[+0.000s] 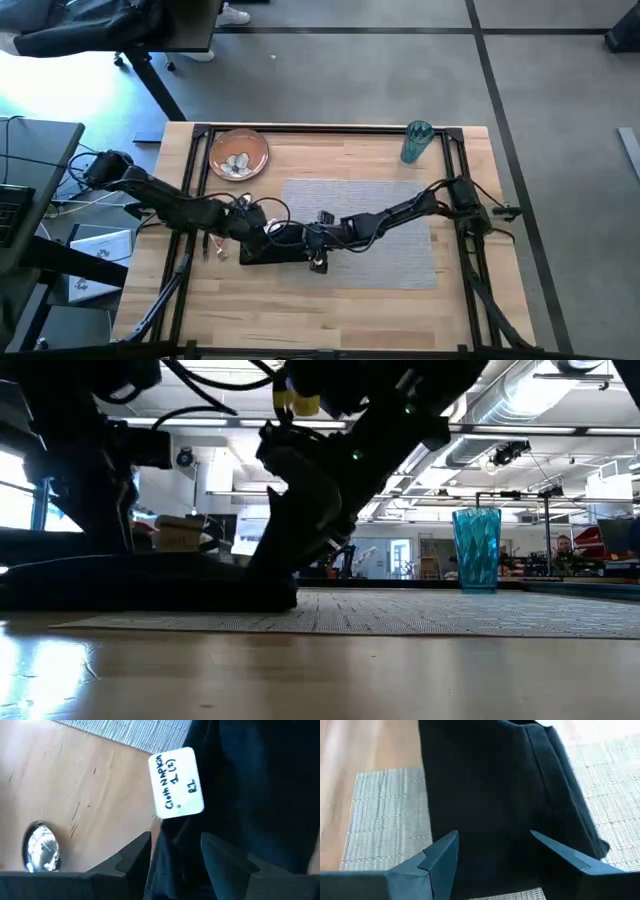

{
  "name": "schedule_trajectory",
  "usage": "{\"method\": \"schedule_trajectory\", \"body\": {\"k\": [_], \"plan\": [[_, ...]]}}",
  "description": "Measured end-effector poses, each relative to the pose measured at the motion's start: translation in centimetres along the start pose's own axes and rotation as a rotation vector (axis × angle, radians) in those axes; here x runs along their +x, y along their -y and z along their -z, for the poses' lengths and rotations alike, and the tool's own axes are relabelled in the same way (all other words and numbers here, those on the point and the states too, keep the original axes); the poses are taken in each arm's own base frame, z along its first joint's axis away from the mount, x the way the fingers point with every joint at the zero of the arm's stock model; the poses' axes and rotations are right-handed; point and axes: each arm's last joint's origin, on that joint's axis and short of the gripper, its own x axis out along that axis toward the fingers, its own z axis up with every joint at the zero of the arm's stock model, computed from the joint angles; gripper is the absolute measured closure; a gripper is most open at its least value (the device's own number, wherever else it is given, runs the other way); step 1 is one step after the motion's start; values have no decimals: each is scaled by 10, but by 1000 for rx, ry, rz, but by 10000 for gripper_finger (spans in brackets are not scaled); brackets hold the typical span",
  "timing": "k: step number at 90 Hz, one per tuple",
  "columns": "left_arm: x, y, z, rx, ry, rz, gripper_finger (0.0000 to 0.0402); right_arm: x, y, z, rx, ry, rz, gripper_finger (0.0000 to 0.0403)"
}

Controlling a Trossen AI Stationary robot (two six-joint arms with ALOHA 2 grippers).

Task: Set table place
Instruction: Fold the black table napkin

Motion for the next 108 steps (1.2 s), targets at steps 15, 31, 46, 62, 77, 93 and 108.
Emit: {"method": "schedule_trajectory", "body": {"k": [15,31,46,62,77,93,108], "plan": [[12,-5,-1,0,-6,55,245,1,0,2,10,7,-2,187],[25,-16,6,-26,-46,67,245,1,0,1,11,12,-3,187],[27,-16,6,-8,-37,118,274,1,1,1,9,18,17,187],[26,-15,6,-16,-47,118,359,1,1,1,8,20,30,187],[13,-11,4,-25,-52,94,392,1,1,3,5,4,35,187],[-1,-7,1,-39,-26,91,395,1,2,4,-5,-13,39,187],[-3,-11,7,-51,-96,72,398,0,3,7,-11,-41,49,187]]}}
